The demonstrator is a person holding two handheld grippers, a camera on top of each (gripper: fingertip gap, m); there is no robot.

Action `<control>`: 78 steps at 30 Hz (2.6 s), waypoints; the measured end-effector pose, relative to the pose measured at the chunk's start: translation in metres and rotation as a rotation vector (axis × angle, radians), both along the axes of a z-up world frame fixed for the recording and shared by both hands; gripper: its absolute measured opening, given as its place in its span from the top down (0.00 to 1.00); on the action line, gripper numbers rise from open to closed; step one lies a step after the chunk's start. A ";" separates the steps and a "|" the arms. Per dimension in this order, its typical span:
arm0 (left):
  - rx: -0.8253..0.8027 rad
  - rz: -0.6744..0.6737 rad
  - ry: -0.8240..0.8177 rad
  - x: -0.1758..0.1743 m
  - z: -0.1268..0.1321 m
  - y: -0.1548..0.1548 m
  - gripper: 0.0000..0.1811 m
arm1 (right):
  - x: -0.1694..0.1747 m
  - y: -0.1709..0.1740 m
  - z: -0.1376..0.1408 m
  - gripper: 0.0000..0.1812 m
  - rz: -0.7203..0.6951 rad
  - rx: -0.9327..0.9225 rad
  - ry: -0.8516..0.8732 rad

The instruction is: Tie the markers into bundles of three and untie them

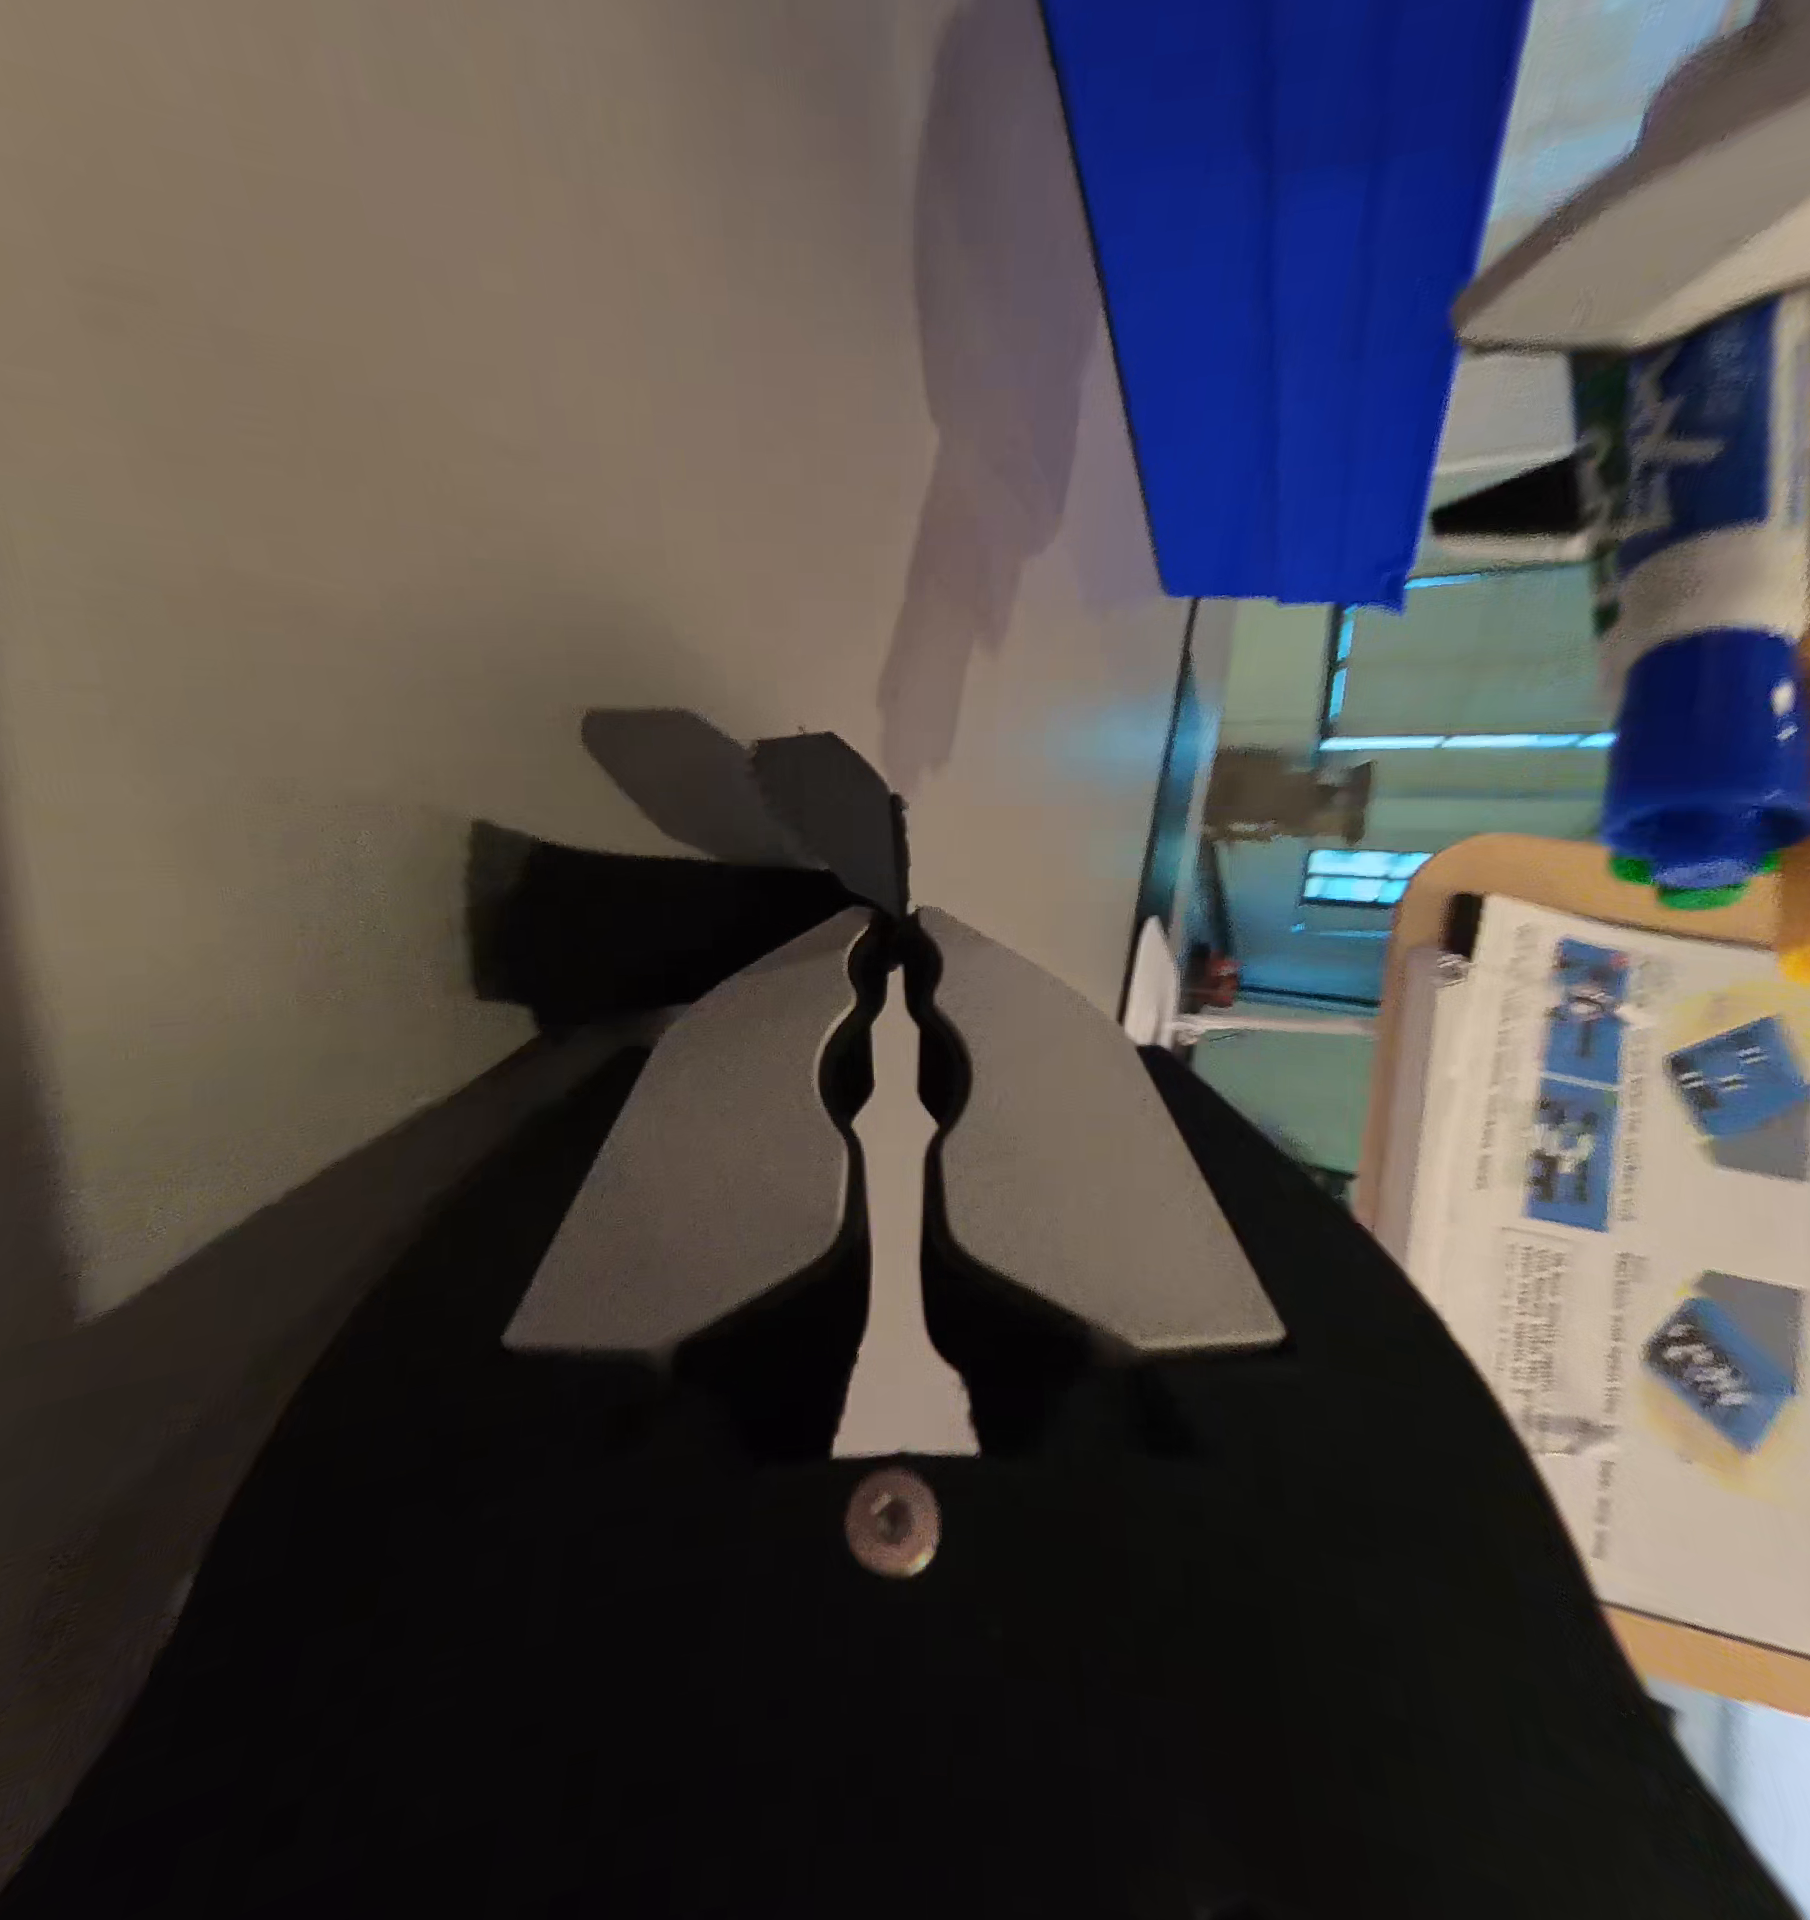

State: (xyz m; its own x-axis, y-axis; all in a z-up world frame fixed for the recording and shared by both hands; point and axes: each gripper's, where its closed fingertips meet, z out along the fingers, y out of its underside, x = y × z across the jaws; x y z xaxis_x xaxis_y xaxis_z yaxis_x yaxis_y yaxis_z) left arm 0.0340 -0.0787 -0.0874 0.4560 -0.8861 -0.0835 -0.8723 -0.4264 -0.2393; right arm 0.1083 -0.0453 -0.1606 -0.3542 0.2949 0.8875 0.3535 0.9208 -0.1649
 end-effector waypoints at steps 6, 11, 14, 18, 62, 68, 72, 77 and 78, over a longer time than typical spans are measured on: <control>-0.009 0.002 0.006 0.000 -0.002 0.000 0.79 | -0.001 0.004 0.007 0.94 -0.061 -0.450 0.007; -0.014 -0.002 0.011 0.002 -0.003 -0.001 0.79 | 0.001 0.010 0.015 0.80 -0.095 -1.007 -0.084; -0.019 -0.002 0.017 0.002 -0.004 0.000 0.79 | 0.006 0.010 0.007 0.75 -0.075 -1.190 -0.190; -0.021 -0.003 0.016 0.002 -0.005 0.000 0.79 | 0.009 0.006 -0.001 0.71 -0.055 -1.254 -0.298; -0.044 -0.018 0.013 0.006 -0.007 -0.004 0.79 | 0.017 0.019 0.008 0.77 -0.201 -1.280 -0.143; -0.045 -0.014 0.011 0.005 -0.007 -0.004 0.79 | 0.024 0.002 -0.006 0.73 -0.179 -1.266 -0.258; -0.042 -0.020 0.010 0.007 -0.006 -0.004 0.79 | 0.024 -0.012 -0.014 0.76 -0.116 -1.109 -0.307; -0.050 -0.018 0.013 0.007 -0.008 -0.004 0.79 | 0.022 -0.019 -0.012 0.95 -0.079 -1.135 -0.319; -0.050 -0.021 0.012 0.007 -0.008 -0.005 0.79 | 0.021 -0.018 -0.010 0.96 -0.086 -1.165 -0.321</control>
